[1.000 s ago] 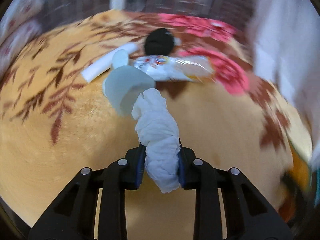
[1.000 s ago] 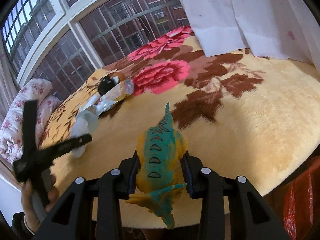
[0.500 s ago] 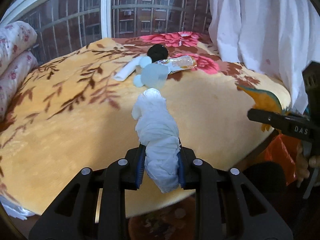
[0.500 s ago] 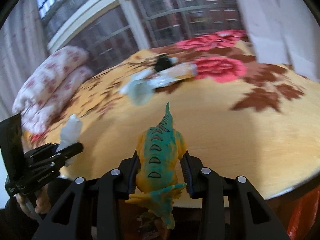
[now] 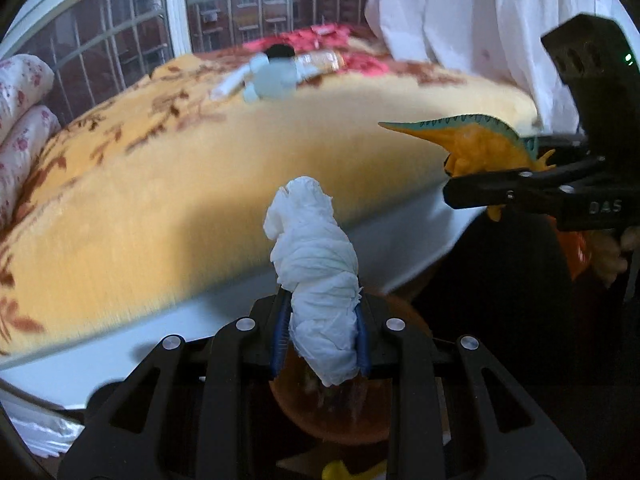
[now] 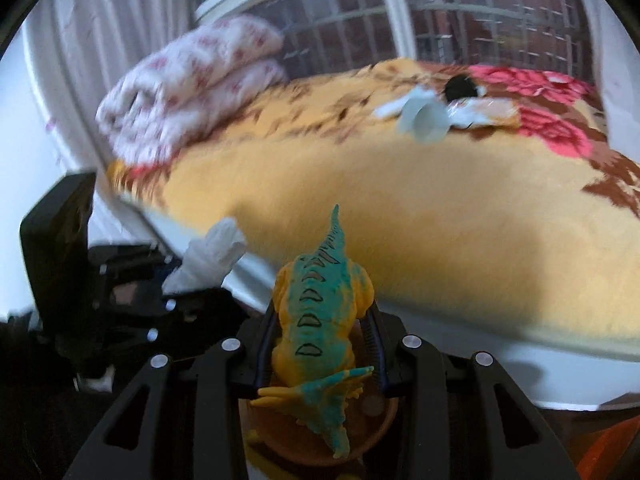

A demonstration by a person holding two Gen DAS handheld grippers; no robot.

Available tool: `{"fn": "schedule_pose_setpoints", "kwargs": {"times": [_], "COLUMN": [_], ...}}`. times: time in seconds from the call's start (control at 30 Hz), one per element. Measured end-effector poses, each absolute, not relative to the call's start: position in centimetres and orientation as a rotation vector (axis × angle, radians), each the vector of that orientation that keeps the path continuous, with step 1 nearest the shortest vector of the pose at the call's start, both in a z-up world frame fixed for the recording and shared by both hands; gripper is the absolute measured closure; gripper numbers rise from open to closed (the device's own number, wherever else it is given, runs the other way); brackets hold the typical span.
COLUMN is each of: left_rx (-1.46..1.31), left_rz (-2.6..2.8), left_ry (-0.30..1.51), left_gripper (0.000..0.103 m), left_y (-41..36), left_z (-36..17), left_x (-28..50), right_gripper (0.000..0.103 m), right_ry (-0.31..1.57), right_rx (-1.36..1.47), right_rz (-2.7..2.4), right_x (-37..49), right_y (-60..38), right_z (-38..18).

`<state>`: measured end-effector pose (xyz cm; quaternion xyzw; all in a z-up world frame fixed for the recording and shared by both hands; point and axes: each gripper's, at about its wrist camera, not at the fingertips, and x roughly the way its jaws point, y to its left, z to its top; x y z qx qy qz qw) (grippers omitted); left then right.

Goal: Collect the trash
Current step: 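Carry the dinosaur and cloth to the orange bucket and release both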

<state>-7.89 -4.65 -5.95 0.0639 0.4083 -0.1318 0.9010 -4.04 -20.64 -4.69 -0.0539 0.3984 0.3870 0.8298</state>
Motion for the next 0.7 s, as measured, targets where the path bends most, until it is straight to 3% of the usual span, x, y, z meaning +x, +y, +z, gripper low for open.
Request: {"fn": "schedule_pose_setpoints", "kwargs": {"times": [0.33,0.7], "left_rx": [0.267,0.198], "left_rz": [-0.315,-0.275], "left_ry": [1.070,1.349], "left_gripper": [0.078,0.078], "left_y": [-5.4,-4.9], "left_z": [-13.2,-20.7], "left_x": [-9.2,-5.2], "right_gripper": [0.065,0.065], "right_ry": [1.078,1.250], "right_rx": [-0.339,-0.353], "right_rz": [0.894,0.837], "right_x": [-6.7,-4.2], "right_y": [-18.2,-16.5], "right_z": [-12.6,-19.6]}}
